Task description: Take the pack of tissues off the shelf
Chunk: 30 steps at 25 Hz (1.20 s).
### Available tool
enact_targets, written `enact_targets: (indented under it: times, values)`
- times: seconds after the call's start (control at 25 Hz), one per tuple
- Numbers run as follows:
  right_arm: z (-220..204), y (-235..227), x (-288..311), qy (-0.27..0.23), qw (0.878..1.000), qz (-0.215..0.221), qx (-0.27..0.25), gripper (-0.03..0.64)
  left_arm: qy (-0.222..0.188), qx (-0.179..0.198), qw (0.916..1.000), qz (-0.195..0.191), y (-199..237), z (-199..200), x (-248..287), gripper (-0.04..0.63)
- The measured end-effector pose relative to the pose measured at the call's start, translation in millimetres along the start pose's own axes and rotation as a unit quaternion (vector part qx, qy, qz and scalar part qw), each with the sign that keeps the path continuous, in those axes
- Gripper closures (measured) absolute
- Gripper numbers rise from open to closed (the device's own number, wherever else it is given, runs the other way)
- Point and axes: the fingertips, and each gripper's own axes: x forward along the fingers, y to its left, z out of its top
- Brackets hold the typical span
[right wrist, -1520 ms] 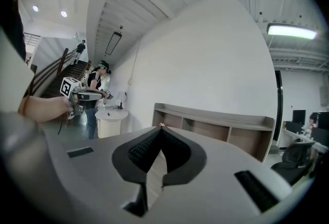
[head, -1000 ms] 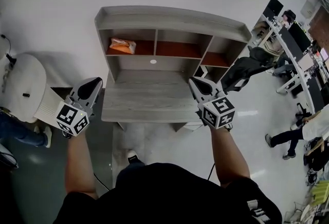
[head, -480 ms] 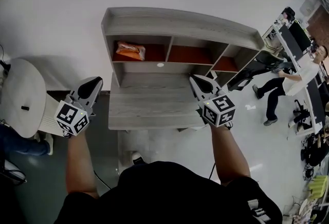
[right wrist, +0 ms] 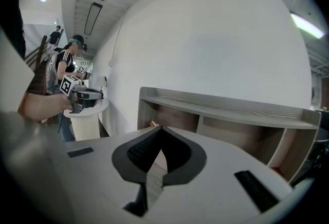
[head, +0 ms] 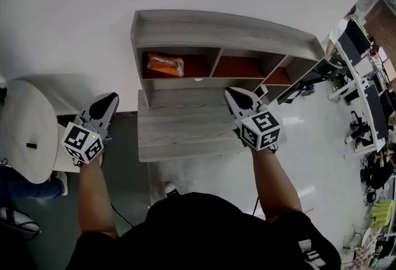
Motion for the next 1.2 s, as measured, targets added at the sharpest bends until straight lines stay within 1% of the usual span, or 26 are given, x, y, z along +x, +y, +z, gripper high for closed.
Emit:
enact_targets:
  times: [0.28, 0.44, 0.64, 0.8, 0.96, 1.04, 1.2]
  values:
    - [-8.7, -0.7, 12.9, 0.017, 1.000, -0.009, -0.006, 0.609, 0.003, -0.008, 0.9999, -0.013, 7.3, -11.4, 11.6, 0.565]
    - [-10.2, -1.7, 21.6, 0.023, 0.999, -0.008, -0.036, 0.609, 0.011, -0.002, 0.9998, -0.014, 6.4, -13.7, 18.6, 0.565]
    - [-7.3, -2.8, 37.9, 0.016, 0.999, 0.019, -0.046, 0.609, 0.020, 0.010, 0.9997, 0.007, 7.8, -6.9, 13.4, 0.565]
    - [-1.2, -9.0, 56.5, 0.007, 0.998, 0.050, -0.045, 0.609, 0.024, 0.014, 0.9990, 0.035, 11.1, -0.8, 6.6, 0.565]
    - [-3.1, -8.7, 79.0, 0.014, 0.995, 0.078, -0.065, 0.609, 0.023, 0.017, 0.9977, 0.061, 13.1, 6.4, 1.3, 0.565]
    - [-5.7, -6.9, 90.9, 0.020, 0.993, 0.091, -0.075, 0.609, 0.024, 0.014, 0.9972, 0.070, 12.6, 6.6, 0.0, 0.565]
    - [-13.2, 0.9, 121.1, 0.029, 0.989, 0.117, -0.088, 0.609, 0.024, -0.006, 0.9963, 0.082, 10.4, -0.7, -2.9, 0.565]
